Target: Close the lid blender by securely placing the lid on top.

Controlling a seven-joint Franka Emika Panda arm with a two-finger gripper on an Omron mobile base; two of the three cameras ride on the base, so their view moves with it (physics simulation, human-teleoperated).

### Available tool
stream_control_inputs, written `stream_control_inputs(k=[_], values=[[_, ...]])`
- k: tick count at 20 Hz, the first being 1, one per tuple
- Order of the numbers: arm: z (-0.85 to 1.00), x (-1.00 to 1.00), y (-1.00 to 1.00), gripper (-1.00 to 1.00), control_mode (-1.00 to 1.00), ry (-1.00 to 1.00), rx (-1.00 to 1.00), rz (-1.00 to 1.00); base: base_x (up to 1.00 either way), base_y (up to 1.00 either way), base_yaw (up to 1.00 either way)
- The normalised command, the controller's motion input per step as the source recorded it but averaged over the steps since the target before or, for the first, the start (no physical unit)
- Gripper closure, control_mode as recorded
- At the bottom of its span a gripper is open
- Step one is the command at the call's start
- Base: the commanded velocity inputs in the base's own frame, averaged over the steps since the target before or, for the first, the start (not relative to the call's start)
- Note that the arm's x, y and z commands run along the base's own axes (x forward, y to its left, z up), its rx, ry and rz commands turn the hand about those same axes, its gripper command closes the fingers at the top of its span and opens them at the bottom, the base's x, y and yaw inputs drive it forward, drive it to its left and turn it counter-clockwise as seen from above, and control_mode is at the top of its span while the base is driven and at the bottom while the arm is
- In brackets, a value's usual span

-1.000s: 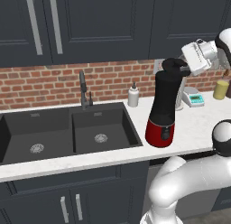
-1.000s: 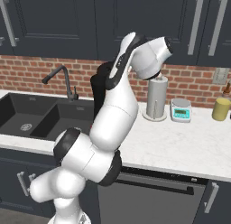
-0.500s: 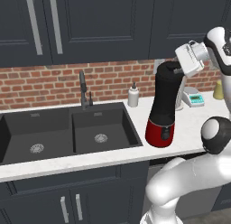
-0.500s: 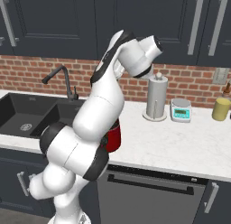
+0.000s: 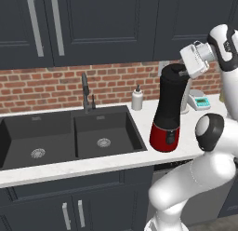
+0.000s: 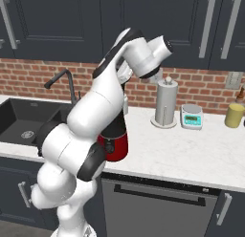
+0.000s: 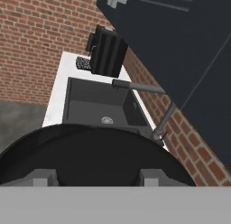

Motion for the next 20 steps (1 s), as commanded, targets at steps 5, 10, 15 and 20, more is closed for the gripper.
stream_control_inputs(k=[5,10,15,20], values=[[-0.14,0.02,0.1,1.0,-1.0,0.01,0.0,0.0,0.0,0.0,0.0],[-0.16,0.0,0.23,1.0,-1.0,0.0,0.0,0.0,0.0,0.0,0.0],[-0.07,0.0,0.31,1.0,-1.0,0.0,0.0,0.0,0.0,0.0,0.0],[-0.01,0.0,0.32,1.0,-1.0,0.0,0.0,0.0,0.0,0.0,0.0]])
